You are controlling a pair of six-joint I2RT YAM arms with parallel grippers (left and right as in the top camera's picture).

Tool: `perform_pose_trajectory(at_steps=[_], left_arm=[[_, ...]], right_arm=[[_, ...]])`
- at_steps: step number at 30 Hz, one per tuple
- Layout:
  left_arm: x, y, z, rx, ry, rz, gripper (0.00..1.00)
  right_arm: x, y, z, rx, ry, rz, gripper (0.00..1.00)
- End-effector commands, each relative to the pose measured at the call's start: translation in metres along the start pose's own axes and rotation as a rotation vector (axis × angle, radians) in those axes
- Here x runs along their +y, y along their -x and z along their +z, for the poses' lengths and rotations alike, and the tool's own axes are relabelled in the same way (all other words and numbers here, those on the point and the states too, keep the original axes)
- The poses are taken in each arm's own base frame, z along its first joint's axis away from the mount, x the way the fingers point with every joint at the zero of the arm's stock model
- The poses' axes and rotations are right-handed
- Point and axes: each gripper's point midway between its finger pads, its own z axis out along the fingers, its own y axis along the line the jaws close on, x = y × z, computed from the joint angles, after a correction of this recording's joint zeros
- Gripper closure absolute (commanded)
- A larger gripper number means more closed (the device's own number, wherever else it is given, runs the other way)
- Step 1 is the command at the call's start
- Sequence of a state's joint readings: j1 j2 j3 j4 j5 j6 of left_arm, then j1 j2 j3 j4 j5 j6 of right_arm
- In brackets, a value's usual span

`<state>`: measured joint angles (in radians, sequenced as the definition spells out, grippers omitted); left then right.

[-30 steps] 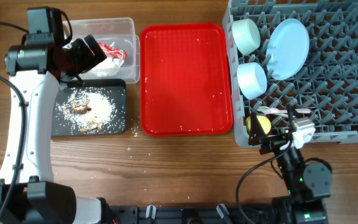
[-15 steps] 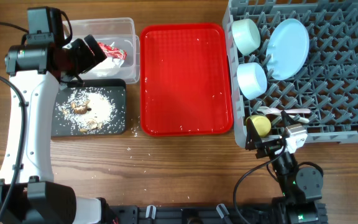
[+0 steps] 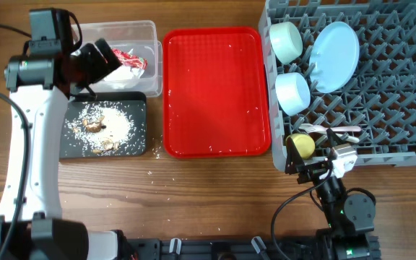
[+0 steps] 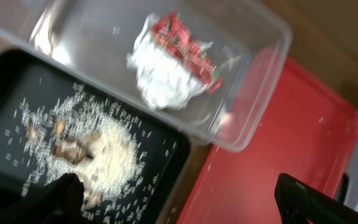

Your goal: Sort waste into correct bins and load items into the dishwasher rack

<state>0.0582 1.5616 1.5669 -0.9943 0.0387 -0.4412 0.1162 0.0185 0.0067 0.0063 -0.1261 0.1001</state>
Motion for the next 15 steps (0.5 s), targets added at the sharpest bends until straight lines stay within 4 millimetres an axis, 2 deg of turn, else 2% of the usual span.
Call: perform_pose_trajectory(at_steps=[1, 3, 4, 5, 7, 14, 15], left_arm=[[-0.055, -0.001, -0.034, -0.153, -0.247, 0.317, 0.0], [-0.078, -0.013, -0.045, -0.24, -0.374, 0.51, 0.0], [-0.085, -0.023, -0.049, -0.297, -0.422, 0.586, 0.0], [-0.083, -0.031, -0.051, -0.343, -0.442, 0.599, 0.0], [-0.073, -0.049, -0.048, -0.401, -0.474, 0.606, 0.0], [-0.009, -0.14, -0.031, -0.683, -0.553, 0.625, 0.0], [-0.002, -0.148, -0.03, -0.701, -0.554, 0.623, 0.0]], right_arm=[[-0.003, 0.0, 0.0, -0.002, -0.016, 0.007, 0.0], [-0.003, 0.0, 0.0, -0.002, -0.016, 0.007, 0.0], [-0.003, 0.0, 0.0, -0.002, -0.016, 0.007, 0.0], [-0.003, 0.0, 0.0, -0.002, -0.016, 0.007, 0.0], [-0.003, 0.0, 0.0, -0.002, -0.016, 0.007, 0.0], [-0.003, 0.0, 0.0, -0.002, -0.016, 0.007, 0.0], [-0.003, 0.0, 0.0, -0.002, -0.016, 0.007, 0.0]])
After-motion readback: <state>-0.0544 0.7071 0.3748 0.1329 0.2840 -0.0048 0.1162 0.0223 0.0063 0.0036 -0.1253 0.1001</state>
